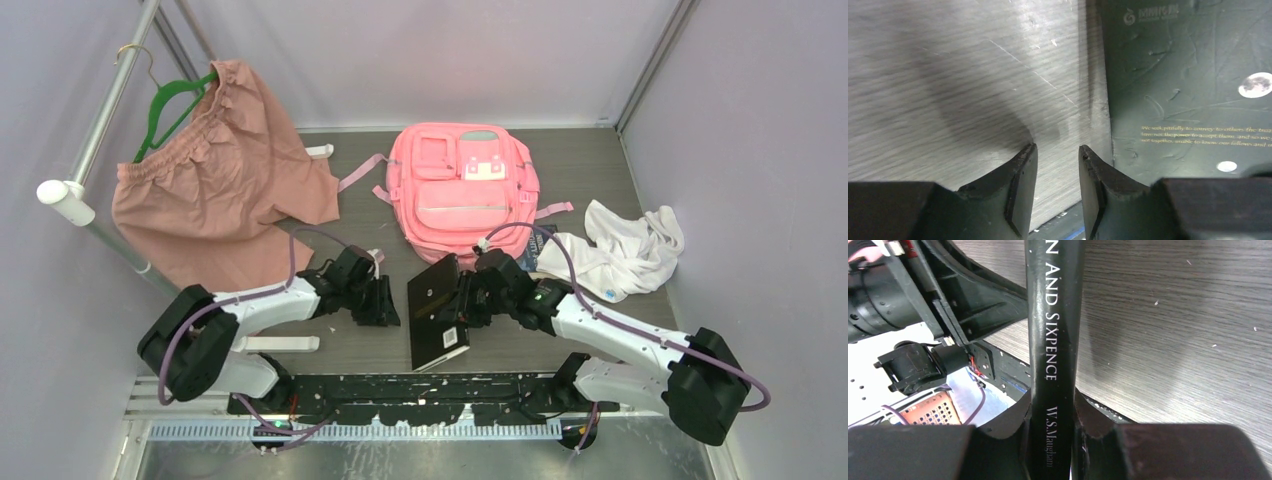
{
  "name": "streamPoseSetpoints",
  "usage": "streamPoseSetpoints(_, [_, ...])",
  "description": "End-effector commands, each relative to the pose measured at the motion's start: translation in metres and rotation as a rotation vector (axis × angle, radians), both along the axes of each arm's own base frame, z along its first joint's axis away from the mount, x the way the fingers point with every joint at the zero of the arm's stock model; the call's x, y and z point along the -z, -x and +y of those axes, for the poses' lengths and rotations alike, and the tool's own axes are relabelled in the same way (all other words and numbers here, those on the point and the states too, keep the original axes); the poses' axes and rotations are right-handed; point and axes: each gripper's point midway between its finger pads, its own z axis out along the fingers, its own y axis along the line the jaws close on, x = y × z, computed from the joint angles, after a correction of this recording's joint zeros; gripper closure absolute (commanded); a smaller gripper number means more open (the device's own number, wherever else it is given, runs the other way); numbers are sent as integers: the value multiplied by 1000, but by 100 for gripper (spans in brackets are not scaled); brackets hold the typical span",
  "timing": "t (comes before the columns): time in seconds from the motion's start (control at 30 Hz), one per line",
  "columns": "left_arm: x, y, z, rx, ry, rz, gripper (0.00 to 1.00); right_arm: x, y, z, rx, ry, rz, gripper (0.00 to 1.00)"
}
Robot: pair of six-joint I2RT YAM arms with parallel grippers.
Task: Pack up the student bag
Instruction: Pick up the book from the center of the board.
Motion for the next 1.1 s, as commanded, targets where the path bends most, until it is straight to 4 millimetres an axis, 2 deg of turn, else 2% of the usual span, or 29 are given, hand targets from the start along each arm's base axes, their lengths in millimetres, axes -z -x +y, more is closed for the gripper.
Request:
streamPoseSetpoints(0.0, [-1, -4, -25, 18, 123, 19, 62, -34, -11, 22, -12, -134, -72, 79])
streamPoseSetpoints(0.1, [6, -3, -28, 25, 134, 42, 62, -38, -12, 24, -12, -151, -81, 57])
streamPoseSetpoints(0.27, [8, -3, -31, 26, 143, 57, 63, -39, -11, 29, -23, -174, -67, 42])
streamPoseSetpoints(0.3, [8, -3, -31, 26, 144, 56, 63, -39, -11, 30, -28, -178, -64, 42])
streamPoseSetpoints(0.37, [8, -3, -31, 26, 144, 56, 63, -37, -10, 30, -30, -173, -58, 46])
streamPoseSetpoints(0.4, [7, -3, -32, 27, 145, 54, 63, -35, -9, 29, -30, -170, -56, 54])
streamPoseSetpoints(0.5, [6, -3, -32, 28, 149, 52, 63, -32, -9, 28, -27, -157, -51, 95])
streamPoseSetpoints(0.53, [5, -4, -32, 28, 151, 49, 63, -31, -9, 27, -26, -149, -50, 99])
streamPoseSetpoints(0.67, [-5, -5, -27, 31, 124, 29, 63, -34, -11, 21, -47, -102, -88, 99])
streamPoseSetpoints(0.77, [-32, -10, -18, 30, 93, -39, 63, -48, -11, 10, -83, -50, -156, 99])
streamPoseSetpoints(0.87, [-75, -21, -7, 37, 86, -185, 60, -76, -6, 11, -163, -89, -254, 99])
streamPoseSetpoints(1.0, [-142, -27, 2, 112, 133, -419, 46, -112, 11, 21, -321, -207, -349, 99])
streamPoseSetpoints(1.07, [-172, -22, 0, 192, 185, -522, 40, -120, 18, 21, -386, -217, -368, 99])
